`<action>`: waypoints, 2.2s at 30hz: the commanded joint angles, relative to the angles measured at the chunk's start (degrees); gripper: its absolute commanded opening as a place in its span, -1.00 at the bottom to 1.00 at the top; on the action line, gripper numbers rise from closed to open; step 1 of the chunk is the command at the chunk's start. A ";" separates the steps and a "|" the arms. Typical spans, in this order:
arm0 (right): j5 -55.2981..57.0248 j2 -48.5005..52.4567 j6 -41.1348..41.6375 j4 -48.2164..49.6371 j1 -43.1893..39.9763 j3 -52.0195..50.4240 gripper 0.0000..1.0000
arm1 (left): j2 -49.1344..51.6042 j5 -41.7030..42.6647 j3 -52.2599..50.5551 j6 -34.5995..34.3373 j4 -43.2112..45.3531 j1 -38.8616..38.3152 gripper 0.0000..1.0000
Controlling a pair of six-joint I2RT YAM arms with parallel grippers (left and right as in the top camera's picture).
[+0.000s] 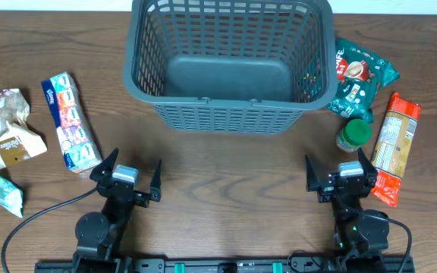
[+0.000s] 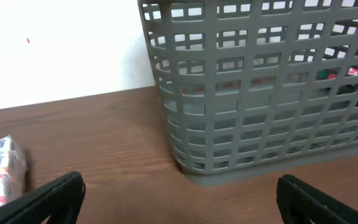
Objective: Pack container
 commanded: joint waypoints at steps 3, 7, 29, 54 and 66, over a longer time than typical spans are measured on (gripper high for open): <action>-0.22 -0.39 0.24 1.14 -0.48 -0.33 0.99 | -0.37 0.61 -0.98 -0.52 -2.05 0.13 0.97; -1.29 -0.39 0.26 0.07 -0.48 -0.33 0.99 | -0.37 0.61 -0.98 -0.50 -1.86 0.13 0.97; -7.76 2.86 31.76 0.09 -0.48 -0.26 0.99 | 2.19 -9.46 10.64 -15.78 -14.69 0.15 0.97; -20.13 33.22 30.56 -3.28 -0.48 4.44 0.99 | 67.25 -11.54 92.24 -15.74 -70.18 17.14 0.97; -10.32 34.29 24.72 -20.65 -0.48 22.91 0.98 | 72.81 -9.25 92.24 -14.99 -67.65 25.49 0.97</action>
